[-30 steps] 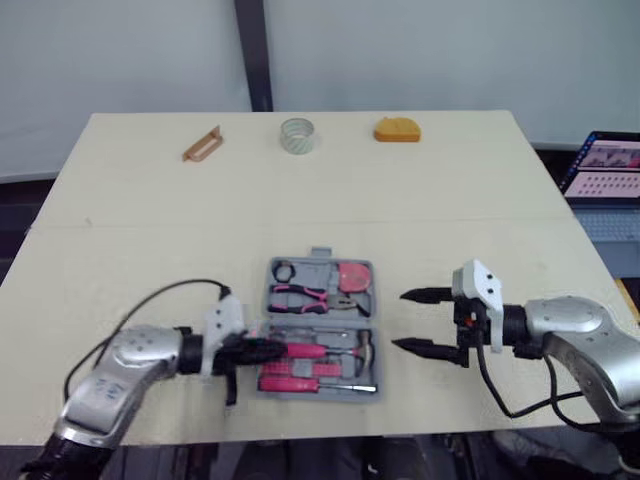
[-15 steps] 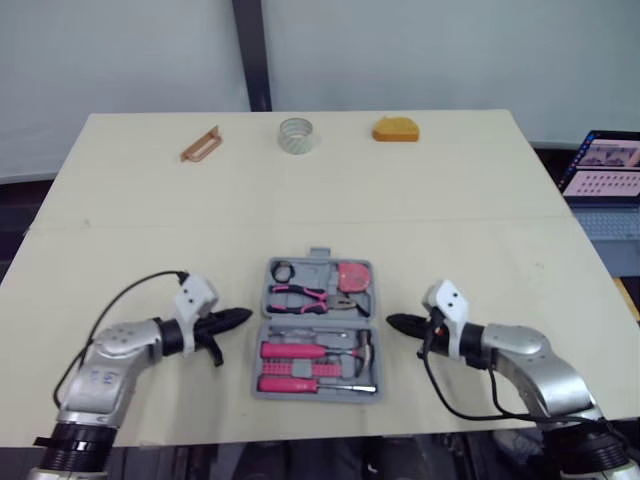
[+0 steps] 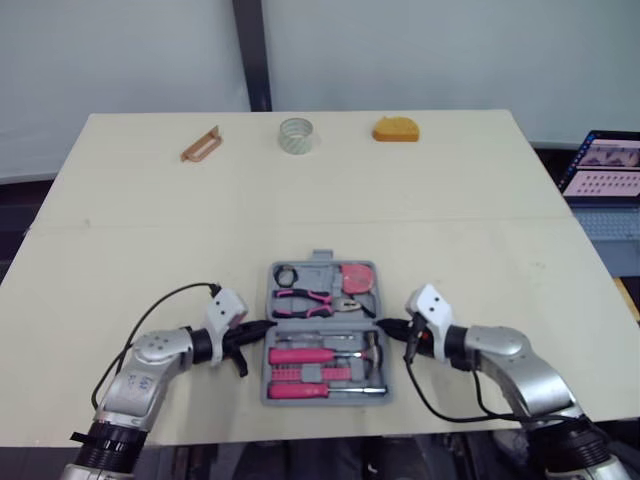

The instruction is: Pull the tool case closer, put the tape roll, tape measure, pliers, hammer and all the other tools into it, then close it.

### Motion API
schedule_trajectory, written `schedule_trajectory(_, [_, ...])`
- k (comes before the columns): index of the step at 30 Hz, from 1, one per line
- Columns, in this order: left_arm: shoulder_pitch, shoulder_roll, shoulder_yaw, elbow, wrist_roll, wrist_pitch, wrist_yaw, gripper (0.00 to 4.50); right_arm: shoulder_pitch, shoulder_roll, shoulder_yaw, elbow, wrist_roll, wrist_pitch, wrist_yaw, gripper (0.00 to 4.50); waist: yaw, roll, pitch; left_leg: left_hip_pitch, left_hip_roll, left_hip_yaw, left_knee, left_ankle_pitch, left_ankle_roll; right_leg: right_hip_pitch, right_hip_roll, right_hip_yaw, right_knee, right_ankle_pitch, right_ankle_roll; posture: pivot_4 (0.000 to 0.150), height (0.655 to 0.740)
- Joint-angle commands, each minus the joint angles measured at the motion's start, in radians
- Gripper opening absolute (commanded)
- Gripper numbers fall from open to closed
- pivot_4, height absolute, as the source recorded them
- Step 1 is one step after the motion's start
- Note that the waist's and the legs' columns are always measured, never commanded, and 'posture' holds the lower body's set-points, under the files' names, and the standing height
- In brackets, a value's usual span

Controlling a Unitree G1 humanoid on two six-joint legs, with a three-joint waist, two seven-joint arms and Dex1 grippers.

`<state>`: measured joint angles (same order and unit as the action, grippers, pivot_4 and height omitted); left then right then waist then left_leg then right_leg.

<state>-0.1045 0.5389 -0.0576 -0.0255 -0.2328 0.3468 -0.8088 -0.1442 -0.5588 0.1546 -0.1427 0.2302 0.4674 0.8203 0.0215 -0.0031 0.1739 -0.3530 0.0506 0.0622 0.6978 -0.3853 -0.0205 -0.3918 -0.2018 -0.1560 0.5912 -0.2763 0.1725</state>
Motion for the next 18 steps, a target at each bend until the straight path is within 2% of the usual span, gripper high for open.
schedule_trajectory(1, [0.017,-0.011,-0.022,-0.052,-0.003,-0.003,-0.004,0.0,0.0,0.015,0.022,-0.039,0.015,0.004,0.015,0.09,0.0,0.0,0.0,0.0,0.0,0.0,0.0,0.0,0.0,0.0,0.0,0.0,0.0,0.0,0.0,0.15,0.74])
schedule_trajectory(18, [0.154,0.043,-0.01,-0.169,-0.023,0.049,-0.027,0.0,0.097,-0.022,0.029,-0.136,0.033,0.047,0.041,0.09,0.0,0.0,0.0,0.0,0.0,0.0,0.0,0.0,0.0,0.0,0.0,0.0,0.0,0.0,0.0,0.15,0.74])
